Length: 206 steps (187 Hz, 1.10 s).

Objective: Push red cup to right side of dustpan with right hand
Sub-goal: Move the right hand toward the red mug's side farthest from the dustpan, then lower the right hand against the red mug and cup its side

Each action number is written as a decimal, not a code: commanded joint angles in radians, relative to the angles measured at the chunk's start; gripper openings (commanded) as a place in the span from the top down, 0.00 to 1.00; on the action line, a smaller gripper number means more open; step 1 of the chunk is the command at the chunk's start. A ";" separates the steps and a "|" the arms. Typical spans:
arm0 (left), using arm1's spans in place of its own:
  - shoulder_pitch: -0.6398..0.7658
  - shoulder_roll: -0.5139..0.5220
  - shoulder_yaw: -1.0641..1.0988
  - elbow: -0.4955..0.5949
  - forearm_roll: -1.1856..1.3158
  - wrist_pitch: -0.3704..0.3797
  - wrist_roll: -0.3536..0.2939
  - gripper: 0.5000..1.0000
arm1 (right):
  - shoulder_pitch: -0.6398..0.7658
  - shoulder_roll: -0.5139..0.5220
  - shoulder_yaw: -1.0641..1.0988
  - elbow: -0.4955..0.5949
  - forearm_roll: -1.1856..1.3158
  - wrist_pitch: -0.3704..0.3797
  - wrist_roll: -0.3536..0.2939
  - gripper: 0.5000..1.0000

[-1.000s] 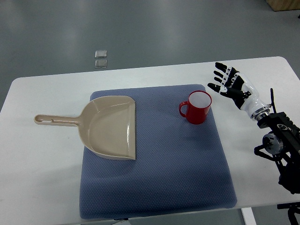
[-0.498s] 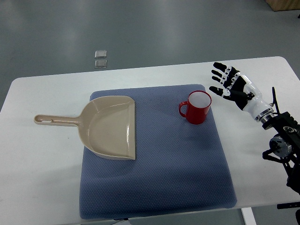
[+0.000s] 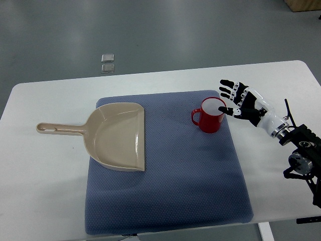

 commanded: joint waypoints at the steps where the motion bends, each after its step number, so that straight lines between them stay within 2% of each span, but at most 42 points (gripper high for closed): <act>1: 0.000 0.000 0.000 0.000 0.000 0.000 0.000 0.00 | 0.001 -0.007 -0.005 -0.016 0.000 0.000 0.000 0.14; 55: 0.000 0.000 0.000 0.000 0.000 0.000 0.000 0.00 | 0.002 -0.006 -0.034 -0.024 -0.002 -0.003 0.002 0.14; 93: 0.000 0.000 0.000 0.000 0.000 0.000 0.000 0.00 | 0.002 0.002 -0.059 -0.027 0.000 -0.043 0.002 0.14; 206: 0.000 0.000 0.000 0.000 0.000 0.000 0.000 0.00 | 0.002 0.028 -0.071 -0.047 0.014 -0.042 0.002 0.14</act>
